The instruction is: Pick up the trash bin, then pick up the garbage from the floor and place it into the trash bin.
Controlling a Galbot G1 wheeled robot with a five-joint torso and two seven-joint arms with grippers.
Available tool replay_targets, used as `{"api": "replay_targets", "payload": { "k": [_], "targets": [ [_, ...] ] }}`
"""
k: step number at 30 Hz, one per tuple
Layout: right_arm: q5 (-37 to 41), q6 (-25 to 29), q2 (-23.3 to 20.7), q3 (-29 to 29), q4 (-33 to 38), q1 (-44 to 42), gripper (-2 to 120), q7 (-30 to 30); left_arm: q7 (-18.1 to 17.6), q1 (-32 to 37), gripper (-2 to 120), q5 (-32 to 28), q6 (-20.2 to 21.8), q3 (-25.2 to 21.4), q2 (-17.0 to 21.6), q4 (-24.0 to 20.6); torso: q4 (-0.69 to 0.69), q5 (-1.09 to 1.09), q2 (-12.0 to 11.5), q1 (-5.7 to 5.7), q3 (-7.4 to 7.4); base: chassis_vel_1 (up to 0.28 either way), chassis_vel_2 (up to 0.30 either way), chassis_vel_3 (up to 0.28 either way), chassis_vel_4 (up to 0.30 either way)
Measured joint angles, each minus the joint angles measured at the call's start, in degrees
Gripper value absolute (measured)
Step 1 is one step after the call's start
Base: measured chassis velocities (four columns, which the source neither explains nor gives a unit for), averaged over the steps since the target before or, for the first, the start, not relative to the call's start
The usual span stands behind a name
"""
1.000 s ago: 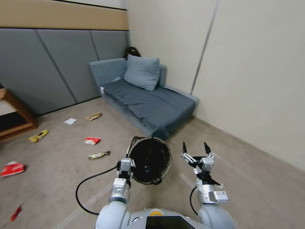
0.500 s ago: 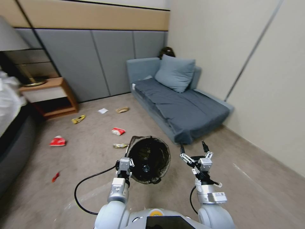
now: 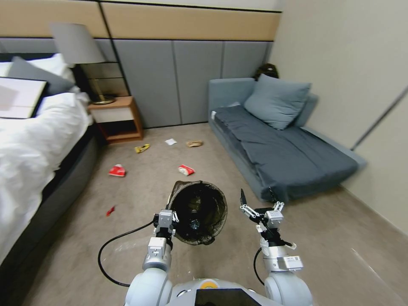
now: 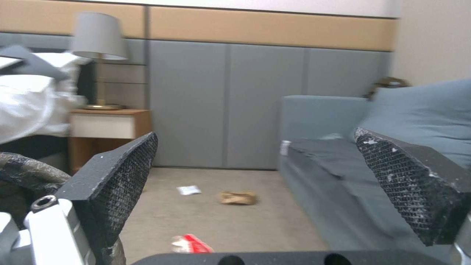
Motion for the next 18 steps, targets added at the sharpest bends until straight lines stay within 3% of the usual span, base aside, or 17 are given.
{"api": "replay_targets", "payload": {
  "k": [18],
  "targets": [
    [0.2, 0.3, 0.0, 0.0, 0.0, -0.2, 100, -0.2, -1.0, 0.1, 0, 0.2, -0.9, 0.3, 0.2, 0.4, 0.02, 0.0, 0.0, 0.0, 0.0, 0.11, 0.112, 0.115, 0.109]
  ]
}}
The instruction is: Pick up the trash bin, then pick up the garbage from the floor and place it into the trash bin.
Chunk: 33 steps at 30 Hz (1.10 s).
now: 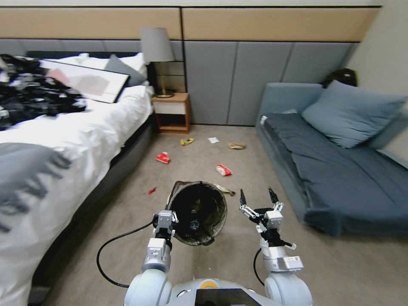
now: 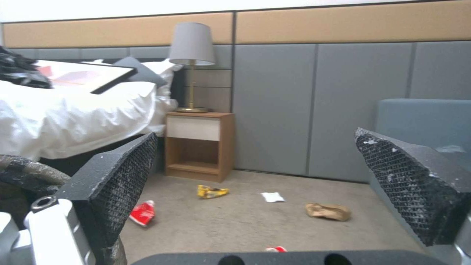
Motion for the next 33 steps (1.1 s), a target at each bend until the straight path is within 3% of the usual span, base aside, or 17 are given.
{"api": "replay_targets", "payload": {
  "k": [33],
  "targets": [
    [0.1, -0.2, 0.0, 1.1, 0.4, 0.2, 100, -0.1, 0.7, 0.0, 0, 1.3, -1.2, -0.4, -0.5, -0.1, -0.02, 0.0, 0.0, 0.01, 0.0, 0.001, 0.002, 0.001, 0.001]
  ]
}}
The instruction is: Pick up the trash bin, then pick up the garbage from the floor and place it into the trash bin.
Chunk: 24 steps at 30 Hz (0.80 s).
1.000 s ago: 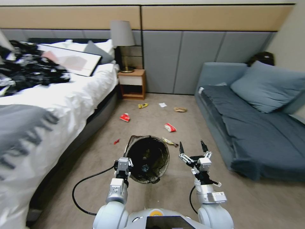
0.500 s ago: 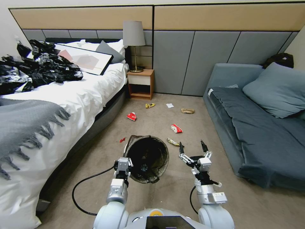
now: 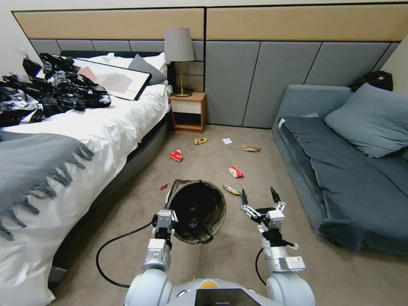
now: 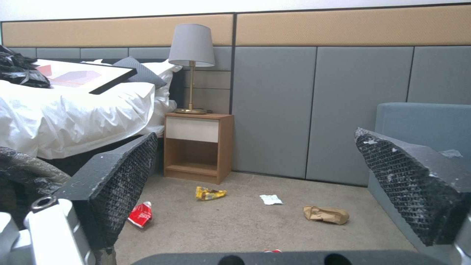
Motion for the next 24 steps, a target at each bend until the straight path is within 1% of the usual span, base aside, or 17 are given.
{"api": "replay_targets", "payload": {
  "k": [7, 11, 17, 24],
  "targets": [
    [0.0, 0.2, 0.0, 0.0, -0.3, 0.0, 100, 0.0, 0.0, 0.0, 0, 0.0, 0.0, 0.0, -0.1, -0.1, 0.0, 0.0, 0.0, 0.0, 0.0, 0.0, 0.0, 0.0, 0.0],
    [0.1, 0.3, 0.0, 0.0, -0.5, 0.0, 100, 0.0, -0.1, 0.0, 0, 0.0, 0.0, -0.1, -0.2, -0.1, 0.0, 0.0, 0.0, 0.0, -0.01, -0.091, 0.076, 0.092, -0.087],
    [0.3, 0.4, 0.0, 0.0, -0.7, 0.3, 100, 0.0, -0.1, -0.1, 0, 0.0, 0.0, -0.1, -0.3, 0.0, -0.01, 0.0, 0.0, 0.0, 0.0, -0.166, 0.176, 0.165, -0.165],
    [0.4, 0.4, 0.0, -0.1, -0.9, 0.4, 100, 0.0, -0.1, -0.1, 0, 0.0, 0.0, -0.5, -0.3, 0.0, 0.01, -0.01, 0.0, 0.0, 0.0, -0.201, 0.219, 0.221, -0.21]
  ]
}}
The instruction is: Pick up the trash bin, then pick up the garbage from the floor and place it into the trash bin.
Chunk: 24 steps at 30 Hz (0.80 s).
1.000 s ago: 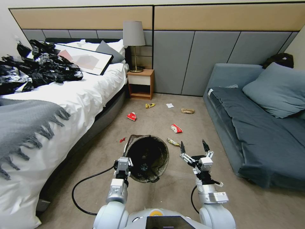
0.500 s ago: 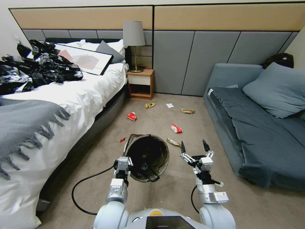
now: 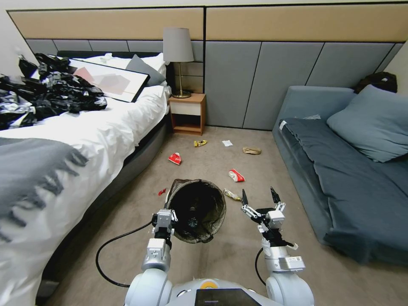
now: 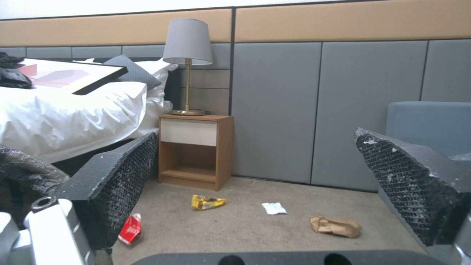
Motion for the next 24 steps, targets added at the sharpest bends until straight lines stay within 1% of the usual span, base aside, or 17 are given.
{"api": "replay_targets", "payload": {
  "k": [1, 3, 5, 18, 21, 24],
  "targets": [
    [0.0, 0.1, 0.0, 0.0, -0.1, -0.1, 100, 0.0, 0.0, 0.0, 0, 0.0, 0.0, 0.0, 0.0, 0.0, -0.02, 0.01, 0.0, 0.01, 0.0, -0.192, 0.185, 0.209, -0.21],
    [0.0, 0.2, 0.0, 0.0, -0.2, -0.1, 100, 0.0, 0.0, -0.1, 0, 0.0, 0.0, 0.0, 0.0, 0.0, -0.02, -0.02, 0.0, 0.0, 0.0, -0.193, 0.187, 0.201, -0.197],
    [0.0, 0.2, 0.0, 0.0, -0.2, -0.1, 100, 0.0, 0.0, 0.0, 0, 0.0, 0.0, 0.0, 0.0, 0.0, -0.01, 0.02, 0.0, 0.0, 0.0, -0.193, 0.189, 0.195, -0.177],
    [0.2, 0.0, 0.0, 0.0, 0.0, 0.6, 100, -0.6, 0.0, -0.1, 0, 0.0, 0.1, -0.2, -0.2, -0.1, -0.01, 0.0, 0.0, 0.01, 0.0, -0.174, 0.18, 0.178, -0.183],
    [0.2, 0.6, 0.0, 0.1, -0.1, 0.7, 100, -0.8, 0.0, -0.2, 0, 0.0, 0.1, -0.1, -0.2, -0.1, -0.01, 0.01, 0.0, 0.02, 0.01, -0.126, 0.154, 0.116, -0.12],
    [0.1, 1.7, 0.0, 0.2, -0.2, 0.8, 100, -1.5, 0.0, -0.3, 0, 0.0, 0.1, -0.1, -0.2, 0.0, -0.01, 0.01, 0.0, 0.01, 0.01, -0.076, 0.03, 0.059, -0.072]
  ]
}}
